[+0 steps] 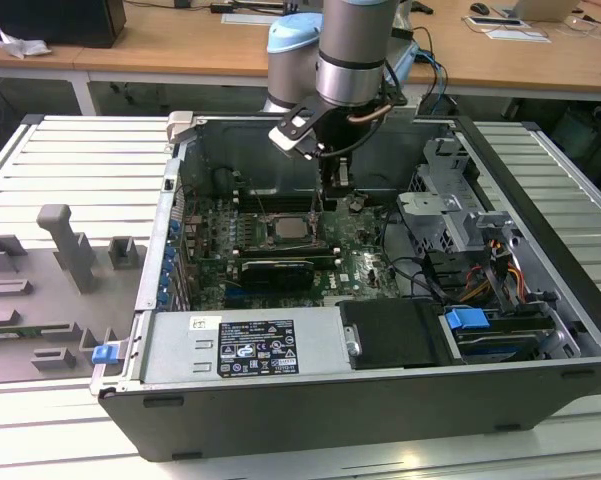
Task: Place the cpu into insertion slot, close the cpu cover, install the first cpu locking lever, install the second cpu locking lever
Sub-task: 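Close the cpu cover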
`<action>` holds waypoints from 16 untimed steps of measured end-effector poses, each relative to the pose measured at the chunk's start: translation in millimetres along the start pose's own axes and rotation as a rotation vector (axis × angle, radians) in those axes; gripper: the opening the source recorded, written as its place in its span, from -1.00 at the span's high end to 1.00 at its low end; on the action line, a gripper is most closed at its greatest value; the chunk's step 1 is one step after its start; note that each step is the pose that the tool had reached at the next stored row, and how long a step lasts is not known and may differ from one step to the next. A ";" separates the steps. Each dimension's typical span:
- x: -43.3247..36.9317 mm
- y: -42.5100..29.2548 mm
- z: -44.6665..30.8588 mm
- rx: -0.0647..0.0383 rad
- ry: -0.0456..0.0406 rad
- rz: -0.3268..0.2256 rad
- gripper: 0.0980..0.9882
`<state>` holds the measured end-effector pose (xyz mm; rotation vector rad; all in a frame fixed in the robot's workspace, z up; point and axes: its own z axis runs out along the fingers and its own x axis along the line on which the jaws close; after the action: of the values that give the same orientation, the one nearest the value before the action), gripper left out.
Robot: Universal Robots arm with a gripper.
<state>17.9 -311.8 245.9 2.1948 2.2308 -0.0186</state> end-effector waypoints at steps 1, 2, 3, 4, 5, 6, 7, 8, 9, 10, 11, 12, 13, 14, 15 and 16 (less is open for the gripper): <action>0.0 -3.0 0.4 0.000 -0.0001 0.000 0.98; 0.1 -6.5 0.7 0.000 -0.0001 0.000 0.98; 0.2 -9.8 1.1 0.000 0.0000 0.000 0.98; 0.2 -12.0 1.4 0.000 0.0000 0.000 0.98; 0.3 -14.1 1.9 0.000 0.0002 0.000 0.98; 0.4 -19.1 3.2 -0.001 -0.0001 0.000 0.98; 0.5 -24.6 5.2 -0.001 -0.0002 0.000 0.98; 0.5 -27.1 5.5 -0.001 -0.0005 0.000 0.98; 0.6 -29.8 5.8 -0.001 -0.0002 0.000 0.98; 0.6 -32.3 6.0 -0.001 -0.0002 0.000 0.98; 0.7 -33.6 6.0 -0.001 -0.0002 0.000 0.98; 0.7 -34.4 6.1 -0.001 -0.0002 0.000 0.98; 0.8 -35.7 6.1 -0.001 0.0000 0.000 0.98; 0.8 -36.5 6.1 -0.001 -0.0001 0.000 0.98; 0.8 -37.8 6.1 -0.001 -0.0002 0.000 0.98; 0.8 -39.1 6.1 -0.001 -0.0001 0.000 0.98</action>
<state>-21.2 -311.7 239.7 2.1942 2.2302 -0.0174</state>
